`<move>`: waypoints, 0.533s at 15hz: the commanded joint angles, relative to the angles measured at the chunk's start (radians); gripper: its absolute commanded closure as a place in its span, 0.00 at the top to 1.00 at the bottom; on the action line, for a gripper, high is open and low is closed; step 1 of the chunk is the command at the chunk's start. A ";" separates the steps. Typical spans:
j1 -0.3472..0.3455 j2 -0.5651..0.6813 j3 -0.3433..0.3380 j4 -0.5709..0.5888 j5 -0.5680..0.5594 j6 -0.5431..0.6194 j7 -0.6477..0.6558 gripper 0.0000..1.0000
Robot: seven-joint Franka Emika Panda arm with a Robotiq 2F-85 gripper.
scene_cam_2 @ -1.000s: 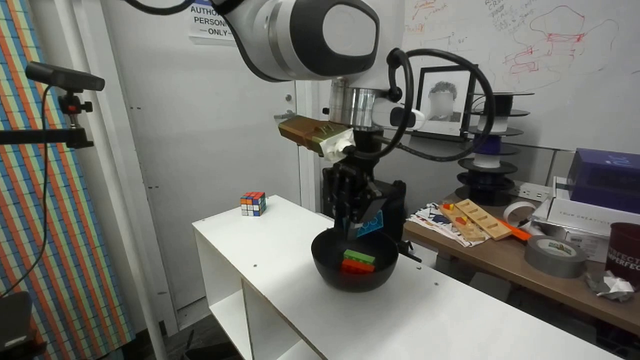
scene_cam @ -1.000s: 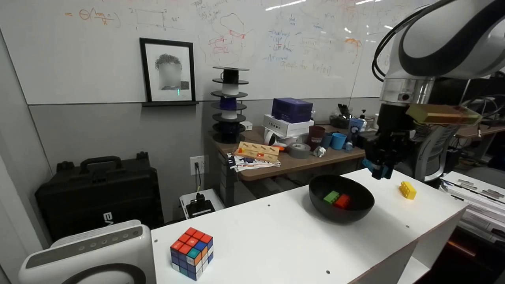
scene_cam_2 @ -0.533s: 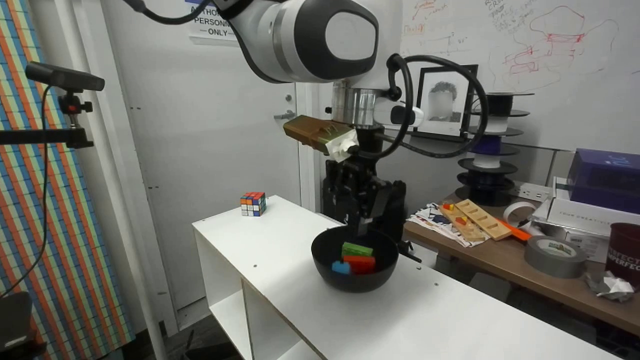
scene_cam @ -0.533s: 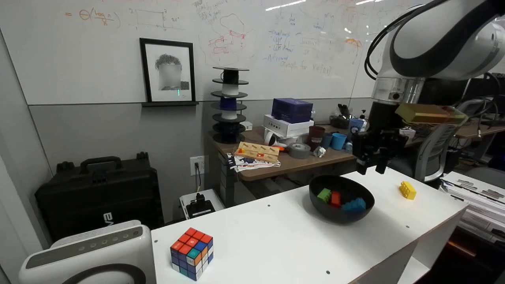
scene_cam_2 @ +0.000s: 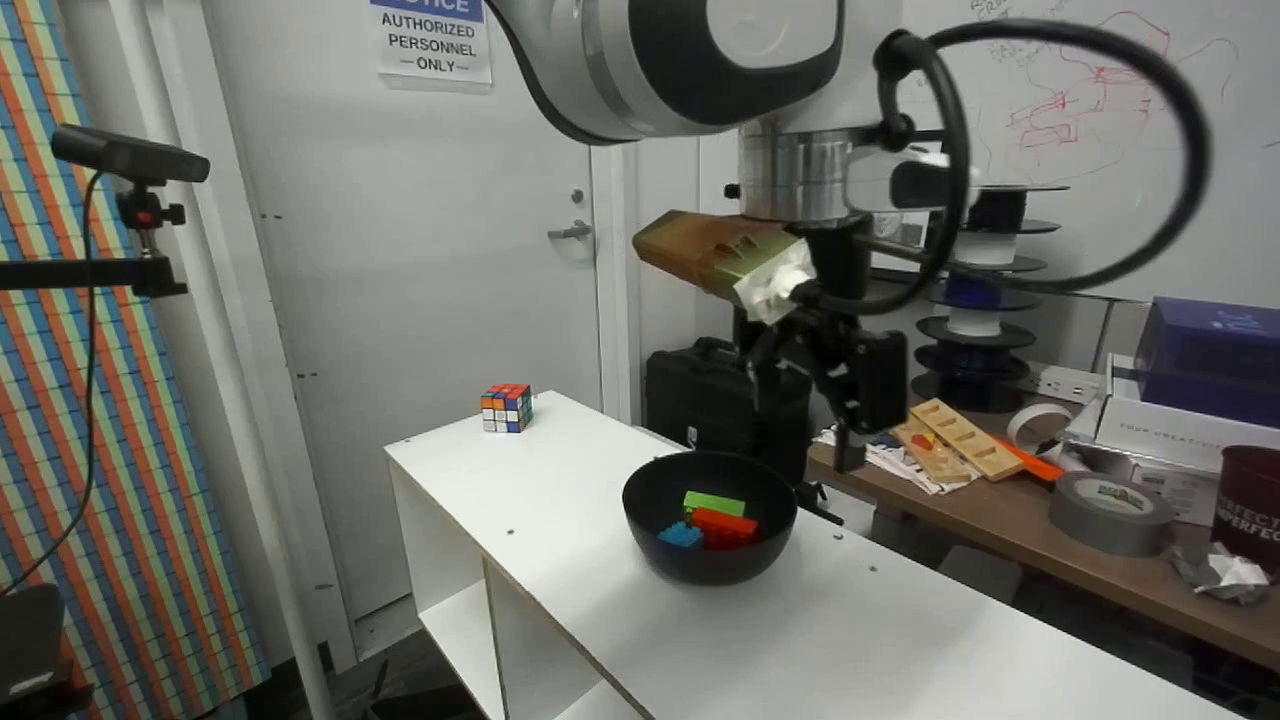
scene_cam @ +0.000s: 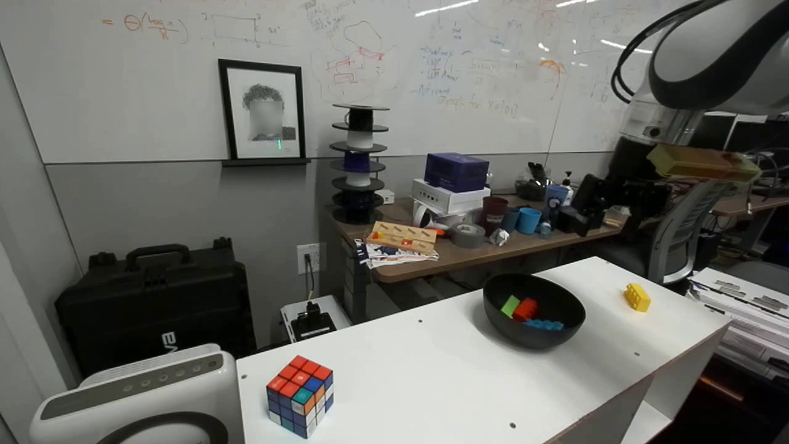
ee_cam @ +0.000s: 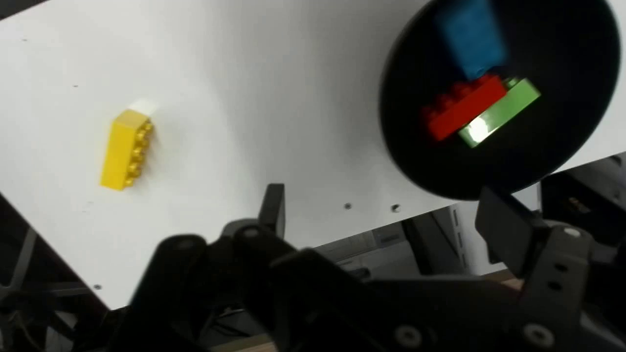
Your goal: Pick up the blue, green, yellow and red objects and put them in the bowl
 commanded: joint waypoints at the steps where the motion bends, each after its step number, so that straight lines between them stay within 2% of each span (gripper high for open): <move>1: -0.082 -0.056 -0.037 -0.082 0.055 0.068 -0.038 1.00; 5: -0.178 -0.010 -0.065 -0.057 0.113 0.057 -0.070 1.00; 8: -0.223 0.049 -0.063 0.006 0.158 0.051 -0.071 1.00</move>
